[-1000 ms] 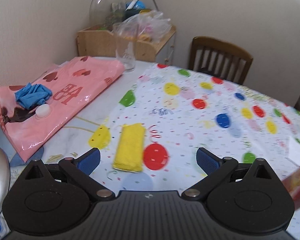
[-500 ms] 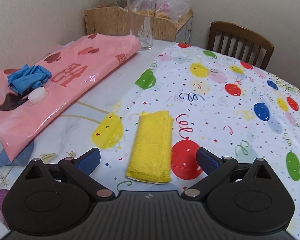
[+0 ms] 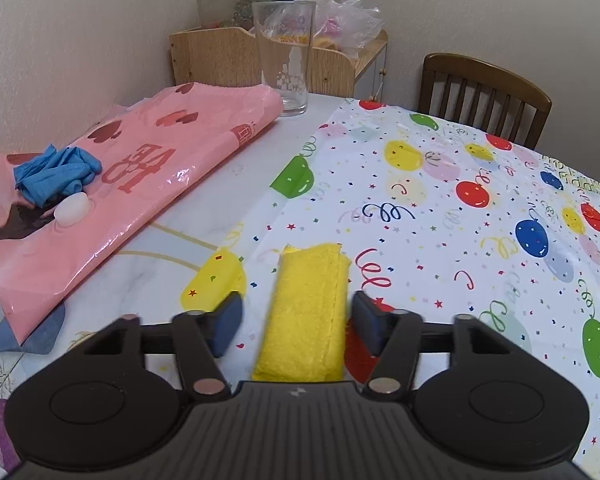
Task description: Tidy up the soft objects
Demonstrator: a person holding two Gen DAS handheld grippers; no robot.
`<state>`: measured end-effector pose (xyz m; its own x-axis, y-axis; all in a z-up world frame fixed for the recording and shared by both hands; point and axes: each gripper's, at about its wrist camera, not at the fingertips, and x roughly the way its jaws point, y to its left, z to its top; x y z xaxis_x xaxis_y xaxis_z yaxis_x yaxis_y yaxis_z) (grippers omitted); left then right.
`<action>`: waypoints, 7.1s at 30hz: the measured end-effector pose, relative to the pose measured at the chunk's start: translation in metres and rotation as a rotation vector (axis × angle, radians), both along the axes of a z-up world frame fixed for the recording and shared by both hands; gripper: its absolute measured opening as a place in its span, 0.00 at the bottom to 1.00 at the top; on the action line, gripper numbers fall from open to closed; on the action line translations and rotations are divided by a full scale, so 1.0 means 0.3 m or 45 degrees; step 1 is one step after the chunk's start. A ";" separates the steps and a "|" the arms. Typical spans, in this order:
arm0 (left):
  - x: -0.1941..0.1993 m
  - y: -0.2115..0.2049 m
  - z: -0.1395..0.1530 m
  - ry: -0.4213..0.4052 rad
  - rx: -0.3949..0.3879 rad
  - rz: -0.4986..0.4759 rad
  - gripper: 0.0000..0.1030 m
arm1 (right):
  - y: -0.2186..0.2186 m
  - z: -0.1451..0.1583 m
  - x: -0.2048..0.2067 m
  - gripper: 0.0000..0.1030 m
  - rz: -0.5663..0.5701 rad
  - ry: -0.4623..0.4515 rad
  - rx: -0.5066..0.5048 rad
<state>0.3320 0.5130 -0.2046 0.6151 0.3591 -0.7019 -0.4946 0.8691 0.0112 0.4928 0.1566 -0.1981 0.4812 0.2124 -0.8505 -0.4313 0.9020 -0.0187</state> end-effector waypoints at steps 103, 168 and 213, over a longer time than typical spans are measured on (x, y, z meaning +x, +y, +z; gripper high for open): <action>-0.027 -2.221 0.379 -0.029 -0.164 -1.082 0.37 | -1.426 0.286 -0.602 0.02 -0.347 -0.086 0.488; -0.457 -1.961 0.604 -0.235 -0.155 -1.075 0.95 | -1.346 0.550 -0.969 0.99 -0.281 -0.475 0.438; -0.703 -1.889 0.668 -0.322 -0.125 -1.012 1.00 | -1.244 0.590 -1.241 1.00 -0.453 -0.644 0.384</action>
